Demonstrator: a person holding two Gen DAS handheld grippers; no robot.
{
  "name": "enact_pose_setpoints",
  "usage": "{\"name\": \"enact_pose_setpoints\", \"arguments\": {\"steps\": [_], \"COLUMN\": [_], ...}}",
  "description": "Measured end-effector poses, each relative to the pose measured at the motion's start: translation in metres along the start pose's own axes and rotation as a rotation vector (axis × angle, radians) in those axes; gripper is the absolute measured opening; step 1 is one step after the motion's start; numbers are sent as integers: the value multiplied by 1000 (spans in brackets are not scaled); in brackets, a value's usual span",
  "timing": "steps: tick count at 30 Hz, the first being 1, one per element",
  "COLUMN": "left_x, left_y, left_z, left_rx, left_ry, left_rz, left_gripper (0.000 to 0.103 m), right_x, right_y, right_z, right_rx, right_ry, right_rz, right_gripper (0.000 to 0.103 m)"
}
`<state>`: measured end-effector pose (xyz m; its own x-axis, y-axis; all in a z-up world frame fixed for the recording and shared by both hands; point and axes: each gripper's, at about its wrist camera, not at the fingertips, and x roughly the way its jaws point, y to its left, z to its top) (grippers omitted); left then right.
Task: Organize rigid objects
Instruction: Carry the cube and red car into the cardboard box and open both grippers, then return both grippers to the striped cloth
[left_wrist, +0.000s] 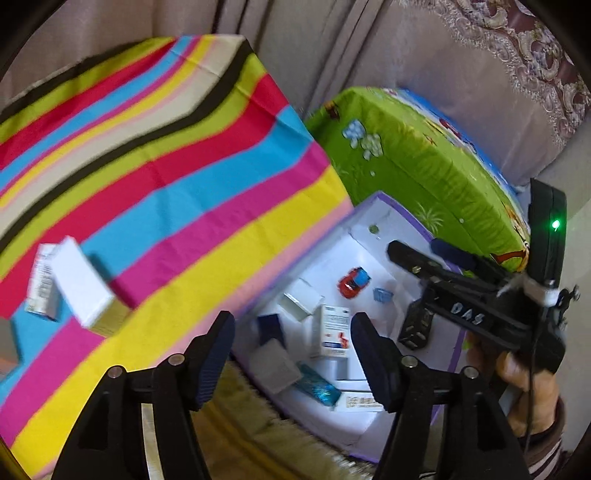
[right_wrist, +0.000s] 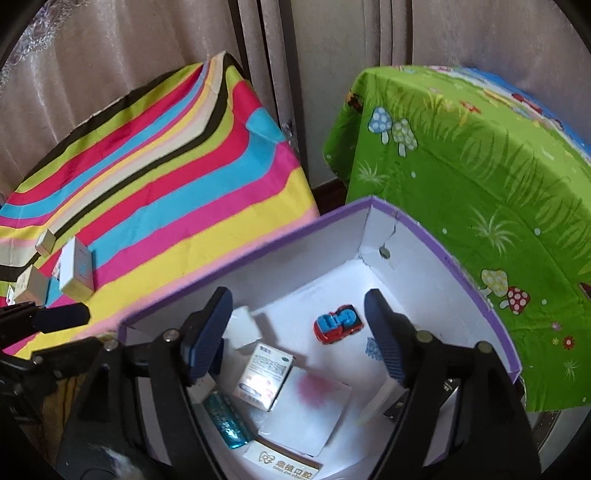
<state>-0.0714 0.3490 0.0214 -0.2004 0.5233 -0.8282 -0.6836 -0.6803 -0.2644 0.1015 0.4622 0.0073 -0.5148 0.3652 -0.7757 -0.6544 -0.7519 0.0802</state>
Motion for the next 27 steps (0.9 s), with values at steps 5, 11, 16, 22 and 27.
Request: {"name": "enact_pose_setpoints", "arguments": {"steps": [5, 11, 16, 22, 27], "left_x": [-32, -76, -114, -133, -146], "left_y": [37, 104, 153, 198, 256], "left_z": [-4, -20, -39, -59, -90], "left_rx": [-44, -123, -165, -265, -523], "left_ry": [-41, -147, -272, -316, -341], "left_rz": [130, 414, 581, 609, 579], "left_gripper": [70, 73, 73, 75, 75], "right_x": [-18, -44, -55, -53, -47], "right_y": [23, 78, 129, 192, 247], "right_z": [14, 30, 37, 39, 27], "right_rx": [-34, -117, -175, -244, -339], "right_ry": [-54, -129, -203, -190, -181], "right_rz": [15, 8, 51, 128, 170], "right_gripper": [86, 96, 101, 102, 102]}}
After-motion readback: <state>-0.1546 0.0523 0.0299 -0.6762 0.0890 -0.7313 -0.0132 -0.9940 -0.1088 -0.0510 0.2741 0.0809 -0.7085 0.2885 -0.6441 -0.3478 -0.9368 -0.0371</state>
